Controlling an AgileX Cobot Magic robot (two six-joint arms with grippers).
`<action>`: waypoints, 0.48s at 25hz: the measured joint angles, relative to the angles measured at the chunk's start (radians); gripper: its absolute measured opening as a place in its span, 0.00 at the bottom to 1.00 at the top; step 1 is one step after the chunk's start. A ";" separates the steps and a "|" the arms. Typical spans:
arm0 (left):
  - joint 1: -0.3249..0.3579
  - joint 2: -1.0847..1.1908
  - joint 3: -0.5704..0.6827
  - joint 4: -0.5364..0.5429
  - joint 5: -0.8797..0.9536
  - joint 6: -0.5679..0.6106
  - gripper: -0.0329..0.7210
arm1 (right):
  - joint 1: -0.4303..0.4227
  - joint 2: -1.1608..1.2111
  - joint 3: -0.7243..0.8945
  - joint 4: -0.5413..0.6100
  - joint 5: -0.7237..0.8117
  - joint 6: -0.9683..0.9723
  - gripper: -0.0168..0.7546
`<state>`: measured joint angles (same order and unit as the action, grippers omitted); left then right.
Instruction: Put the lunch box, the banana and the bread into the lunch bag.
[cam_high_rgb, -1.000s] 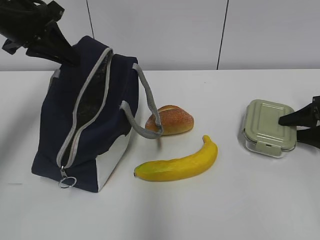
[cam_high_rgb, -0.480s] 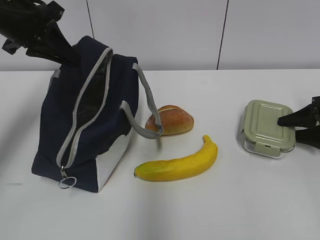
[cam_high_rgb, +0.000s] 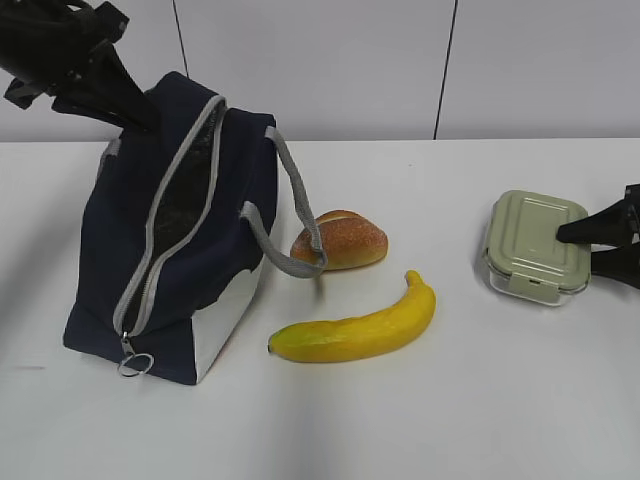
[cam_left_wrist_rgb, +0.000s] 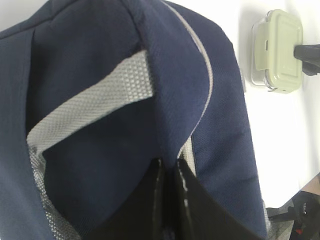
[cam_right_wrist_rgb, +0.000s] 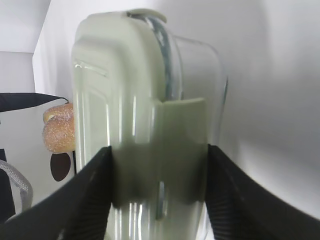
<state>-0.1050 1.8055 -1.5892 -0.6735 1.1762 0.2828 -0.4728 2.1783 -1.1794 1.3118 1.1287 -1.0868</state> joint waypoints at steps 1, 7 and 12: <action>0.000 0.000 0.000 0.000 0.000 0.000 0.03 | 0.000 -0.004 0.000 0.000 -0.002 0.002 0.56; 0.000 0.000 0.000 0.000 0.000 0.000 0.03 | 0.014 -0.082 -0.002 0.000 -0.004 0.054 0.56; 0.000 0.000 0.000 -0.003 0.000 0.000 0.03 | 0.093 -0.155 -0.032 -0.047 -0.004 0.155 0.56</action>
<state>-0.1050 1.8055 -1.5892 -0.6768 1.1762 0.2828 -0.3799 2.0230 -1.2116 1.2651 1.1250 -0.9323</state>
